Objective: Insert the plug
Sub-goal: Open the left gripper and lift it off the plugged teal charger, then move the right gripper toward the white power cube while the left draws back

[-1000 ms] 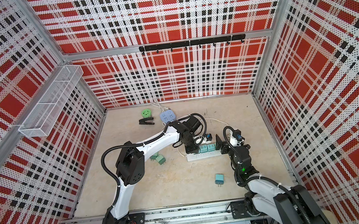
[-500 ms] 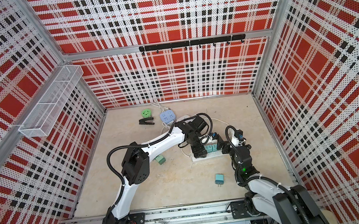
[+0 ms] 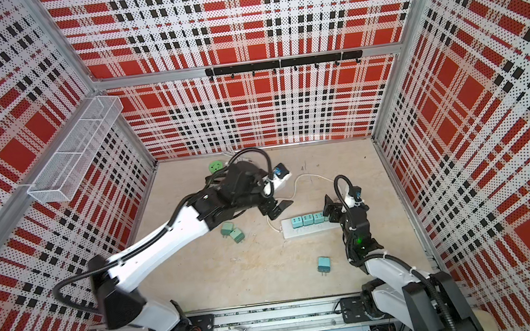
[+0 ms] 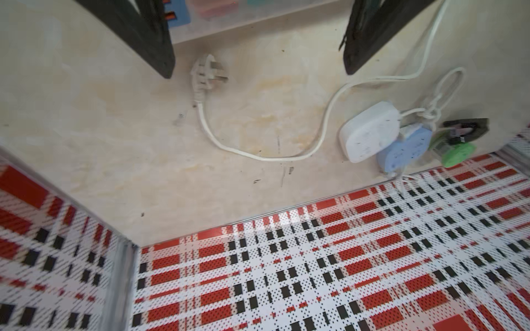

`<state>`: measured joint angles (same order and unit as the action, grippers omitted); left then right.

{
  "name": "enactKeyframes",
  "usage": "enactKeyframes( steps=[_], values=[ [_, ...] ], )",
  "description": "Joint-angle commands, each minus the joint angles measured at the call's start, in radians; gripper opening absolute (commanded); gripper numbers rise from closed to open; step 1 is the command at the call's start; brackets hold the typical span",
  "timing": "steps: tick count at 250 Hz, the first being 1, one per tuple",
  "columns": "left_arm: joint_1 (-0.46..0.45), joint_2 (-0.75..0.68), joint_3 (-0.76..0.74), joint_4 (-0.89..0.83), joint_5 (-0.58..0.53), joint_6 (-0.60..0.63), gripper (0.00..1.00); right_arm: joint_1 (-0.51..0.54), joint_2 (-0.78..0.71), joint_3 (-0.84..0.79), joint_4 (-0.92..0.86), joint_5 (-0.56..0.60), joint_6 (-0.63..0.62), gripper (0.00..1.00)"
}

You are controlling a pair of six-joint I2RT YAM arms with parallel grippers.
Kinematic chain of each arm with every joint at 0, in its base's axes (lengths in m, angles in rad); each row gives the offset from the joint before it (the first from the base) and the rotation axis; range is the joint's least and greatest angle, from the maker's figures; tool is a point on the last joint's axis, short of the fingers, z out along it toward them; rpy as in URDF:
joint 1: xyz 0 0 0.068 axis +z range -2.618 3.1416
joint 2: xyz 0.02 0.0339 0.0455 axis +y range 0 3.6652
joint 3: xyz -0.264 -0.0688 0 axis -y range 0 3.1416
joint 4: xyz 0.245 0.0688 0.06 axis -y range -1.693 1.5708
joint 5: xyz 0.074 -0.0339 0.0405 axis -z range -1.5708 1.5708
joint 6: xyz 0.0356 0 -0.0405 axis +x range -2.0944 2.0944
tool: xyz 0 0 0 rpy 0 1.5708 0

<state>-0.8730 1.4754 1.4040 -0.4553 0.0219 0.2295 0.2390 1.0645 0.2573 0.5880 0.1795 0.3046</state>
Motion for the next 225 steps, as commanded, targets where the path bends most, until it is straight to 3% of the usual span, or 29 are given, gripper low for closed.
enactKeyframes(
  steps=[1, 22, 41, 55, 90, 141, 225],
  values=[
    [0.034, -0.145, -0.291, 0.344, -0.146, -0.293, 0.99, 0.010, -0.029, 0.068, -0.111, -0.142, 0.014, 0.86],
    [0.122, -0.275, -0.477, 0.426, -0.128, -0.480, 0.99, 0.072, -0.035, 0.109, -0.161, -0.149, 0.023, 0.79],
    [0.236, -0.349, -0.601, 0.472, -0.022, -0.590, 0.99, 0.175, -0.003, 0.202, -0.283, -0.052, 0.005, 0.81],
    [0.312, -0.384, -0.668, 0.494, -0.010, -0.660, 0.99, 0.221, 0.043, 0.281, -0.358, -0.029, 0.010, 0.82],
    [0.429, -0.456, -0.767, 0.488, -0.083, -0.694, 0.99, 0.278, 0.191, 0.473, -0.480, -0.008, 0.055, 0.82],
    [0.445, -0.485, -0.893, 0.599, -0.145, -0.654, 0.99, 0.289, 0.488, 0.808, -0.669, -0.004, 0.048, 0.81],
    [0.460, -0.531, -0.905, 0.608, -0.097, -0.665, 1.00, 0.289, 0.962, 1.433, -0.979, -0.006, -0.033, 0.84]
  ],
)
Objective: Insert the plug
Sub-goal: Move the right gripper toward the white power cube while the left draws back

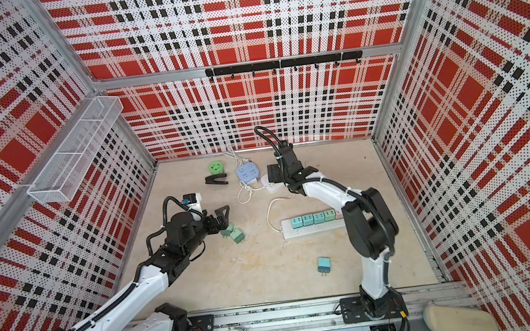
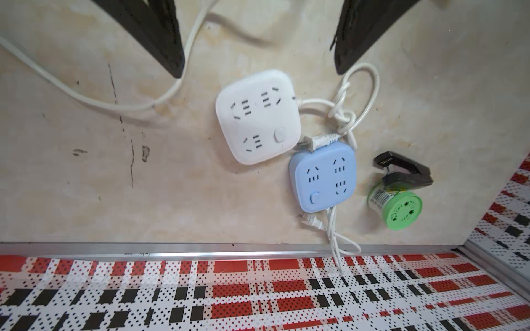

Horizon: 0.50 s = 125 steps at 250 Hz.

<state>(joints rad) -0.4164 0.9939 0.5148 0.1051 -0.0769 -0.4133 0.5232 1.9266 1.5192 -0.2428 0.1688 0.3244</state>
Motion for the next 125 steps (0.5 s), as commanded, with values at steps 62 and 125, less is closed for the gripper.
enactKeyframes(
  steps=[62, 125],
  values=[
    [-0.002, -0.084, -0.038, 0.069, 0.001, -0.020, 0.99, -0.005, 0.367, 0.537, -0.312, -0.011, -0.131, 0.83],
    [-0.004, -0.098, -0.040, 0.069, 0.005, -0.020, 0.99, -0.012, 0.575, 0.802, -0.434, -0.011, -0.155, 0.81]
  ],
)
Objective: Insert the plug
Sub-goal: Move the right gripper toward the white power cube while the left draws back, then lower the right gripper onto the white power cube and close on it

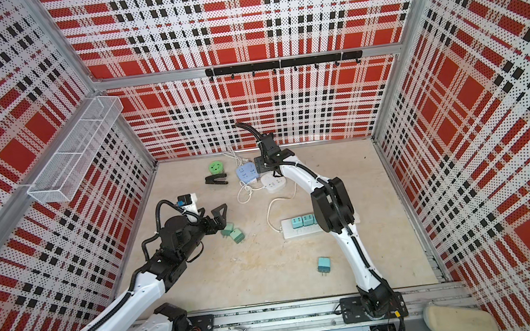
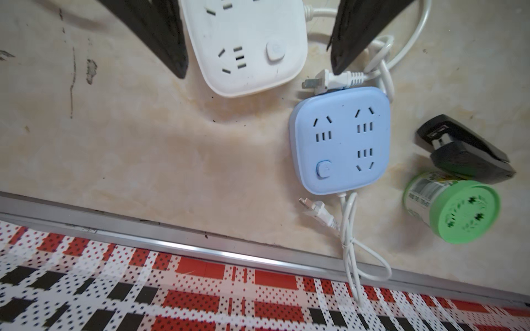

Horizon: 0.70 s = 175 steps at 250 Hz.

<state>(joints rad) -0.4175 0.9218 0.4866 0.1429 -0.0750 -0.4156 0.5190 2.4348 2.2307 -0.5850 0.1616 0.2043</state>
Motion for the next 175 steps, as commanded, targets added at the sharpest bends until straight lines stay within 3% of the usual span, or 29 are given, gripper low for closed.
enactKeyframes(
  steps=[1, 61, 111, 175],
  values=[
    [-0.002, -0.026, -0.012, 0.031, 0.003, -0.017, 0.99, -0.008, 0.069, 0.094, -0.093, -0.004, -0.035, 0.81],
    [-0.001, -0.018, -0.010, 0.032, 0.005, -0.020, 0.99, -0.050, 0.151, 0.177, -0.088, -0.053, -0.019, 0.83],
    [-0.001, -0.014, -0.007, 0.032, 0.008, -0.022, 0.99, -0.068, 0.197, 0.199, -0.079, -0.161, 0.039, 0.83],
    [-0.002, -0.011, -0.008, 0.034, 0.012, -0.025, 0.99, -0.062, 0.191, 0.141, -0.062, -0.242, 0.094, 0.81]
  ],
)
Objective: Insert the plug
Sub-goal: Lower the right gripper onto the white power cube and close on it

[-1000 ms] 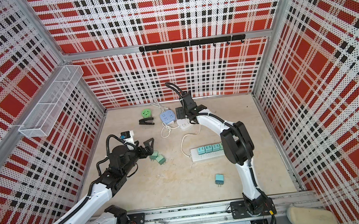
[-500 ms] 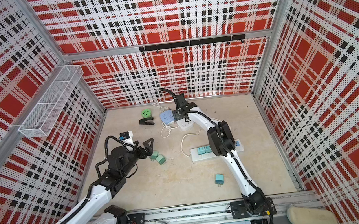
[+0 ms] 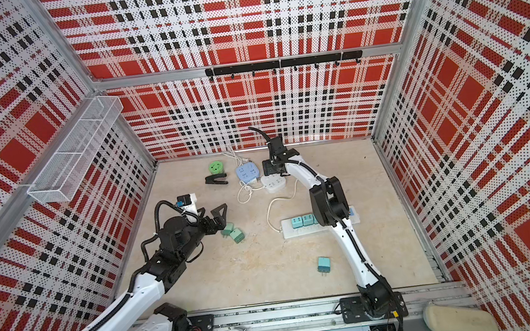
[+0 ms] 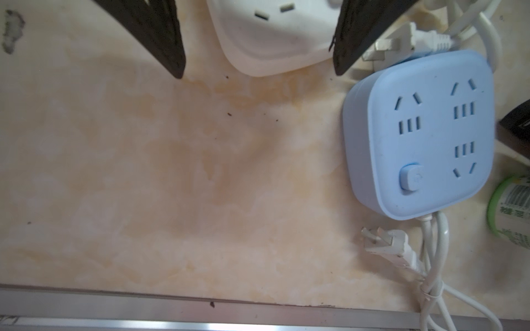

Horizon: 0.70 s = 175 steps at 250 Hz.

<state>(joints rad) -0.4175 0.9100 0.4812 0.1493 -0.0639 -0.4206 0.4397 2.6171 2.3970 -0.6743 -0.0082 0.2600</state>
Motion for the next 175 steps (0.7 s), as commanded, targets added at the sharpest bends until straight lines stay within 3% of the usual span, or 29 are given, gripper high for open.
enactKeyframes(
  steps=[1, 37, 131, 175],
  values=[
    [-0.002, 0.001, -0.003, 0.027, 0.002, -0.021, 0.99, 0.018, 0.008, -0.027, 0.027, -0.073, 0.039, 0.81],
    [-0.003, -0.006, -0.001, 0.026, 0.002, -0.020, 0.99, 0.047, -0.059, -0.144, 0.076, -0.081, 0.041, 0.80],
    [-0.002, -0.005, -0.002, 0.026, 0.004, -0.021, 0.99, 0.132, -0.363, -0.680, 0.406, -0.069, 0.142, 0.78],
    [-0.002, -0.016, -0.006, 0.027, -0.002, -0.020, 0.99, 0.173, -0.493, -0.846, 0.533, -0.080, 0.179, 0.81]
  ],
)
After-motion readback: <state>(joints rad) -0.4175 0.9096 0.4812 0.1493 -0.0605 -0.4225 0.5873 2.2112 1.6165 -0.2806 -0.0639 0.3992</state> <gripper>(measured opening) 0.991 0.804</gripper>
